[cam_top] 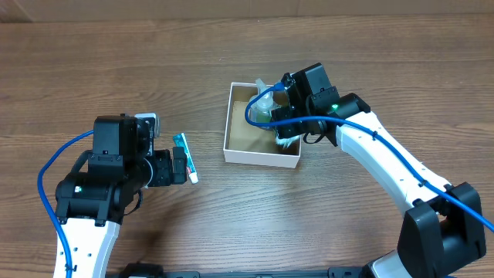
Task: Pack container
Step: 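Place the soap bar into the box beside the bottle, right gripper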
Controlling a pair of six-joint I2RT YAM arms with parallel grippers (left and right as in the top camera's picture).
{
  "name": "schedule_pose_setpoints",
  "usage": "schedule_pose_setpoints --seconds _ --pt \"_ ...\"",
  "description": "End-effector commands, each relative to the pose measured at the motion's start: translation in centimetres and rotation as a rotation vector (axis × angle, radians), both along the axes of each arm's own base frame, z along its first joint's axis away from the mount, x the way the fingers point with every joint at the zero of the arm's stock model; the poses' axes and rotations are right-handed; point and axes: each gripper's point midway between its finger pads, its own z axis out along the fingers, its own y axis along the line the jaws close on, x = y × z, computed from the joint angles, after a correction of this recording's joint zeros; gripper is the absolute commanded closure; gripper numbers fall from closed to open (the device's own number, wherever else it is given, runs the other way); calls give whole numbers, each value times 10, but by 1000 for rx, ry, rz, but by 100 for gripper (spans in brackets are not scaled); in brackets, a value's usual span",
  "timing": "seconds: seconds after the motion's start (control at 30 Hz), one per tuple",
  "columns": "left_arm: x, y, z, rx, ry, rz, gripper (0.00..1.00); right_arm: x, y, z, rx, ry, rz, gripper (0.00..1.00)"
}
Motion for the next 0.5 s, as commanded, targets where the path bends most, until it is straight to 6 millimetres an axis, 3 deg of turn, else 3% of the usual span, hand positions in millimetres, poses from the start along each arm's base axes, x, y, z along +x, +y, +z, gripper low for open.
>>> schedule_pose_setpoints --seconds 0.0,0.1,0.17,0.3,0.37,0.47 --pt "2 -2 13 -26 -38 8 0 9 3 22 20 -58 -5 29" --pt "2 -2 13 -26 -38 7 0 12 -6 42 -4 -109 -30 29" --pt "2 -2 13 -26 -38 8 0 13 -21 64 -49 -161 -92 30" --pt "7 -2 15 -28 -59 8 0 13 -88 121 -111 -302 -456 30" --pt "12 -3 19 -31 -86 7 0 3 -128 156 -59 -368 -625 30" --pt "19 -3 22 -36 -106 13 0 -17 -180 187 -7 -417 -788 27"
